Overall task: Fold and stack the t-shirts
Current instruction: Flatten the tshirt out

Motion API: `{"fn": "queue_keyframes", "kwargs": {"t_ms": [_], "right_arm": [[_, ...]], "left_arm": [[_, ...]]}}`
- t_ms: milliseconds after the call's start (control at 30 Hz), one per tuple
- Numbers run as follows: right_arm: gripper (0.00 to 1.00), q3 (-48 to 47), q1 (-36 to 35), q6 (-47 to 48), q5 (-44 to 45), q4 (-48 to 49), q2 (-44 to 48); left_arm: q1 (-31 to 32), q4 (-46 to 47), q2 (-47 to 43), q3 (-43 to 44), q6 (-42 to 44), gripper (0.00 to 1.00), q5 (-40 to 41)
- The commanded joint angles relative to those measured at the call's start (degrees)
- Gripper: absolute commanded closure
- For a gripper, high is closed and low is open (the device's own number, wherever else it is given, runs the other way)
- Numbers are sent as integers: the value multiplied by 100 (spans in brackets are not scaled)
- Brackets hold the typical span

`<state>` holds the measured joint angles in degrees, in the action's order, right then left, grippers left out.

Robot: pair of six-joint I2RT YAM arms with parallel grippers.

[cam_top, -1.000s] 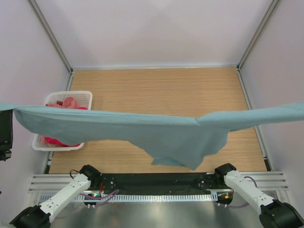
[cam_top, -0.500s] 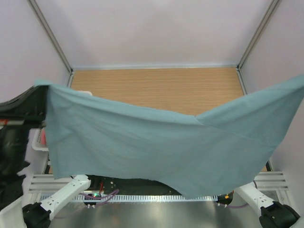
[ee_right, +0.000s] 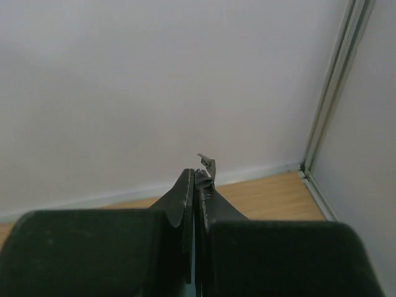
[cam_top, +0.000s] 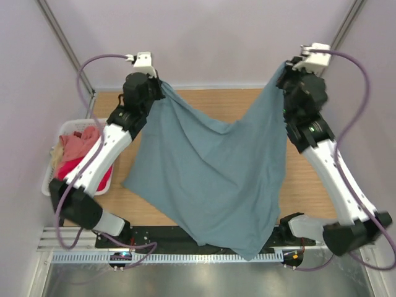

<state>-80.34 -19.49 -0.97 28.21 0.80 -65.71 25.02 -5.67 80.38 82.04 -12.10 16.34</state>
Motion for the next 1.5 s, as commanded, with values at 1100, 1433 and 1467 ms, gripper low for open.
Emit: {"fn": "queue_keyframes", "kwargs": {"t_ms": [1100, 1433, 1467], "right_arm": [[99, -5140, 1043, -2310, -3664, -2769, 999], [99, -4256, 1043, -2233, -3594, -2611, 1394], [99, -3714, 1052, -2162, -3533, -2472, 1447]], "left_arm": [[-691, -1656, -4372, 1884, -592, 100, -782], [-621, -1106, -4601, 1229, -478, 100, -544], [-621, -990, -4567, 800, -495, 99, -561]]}}
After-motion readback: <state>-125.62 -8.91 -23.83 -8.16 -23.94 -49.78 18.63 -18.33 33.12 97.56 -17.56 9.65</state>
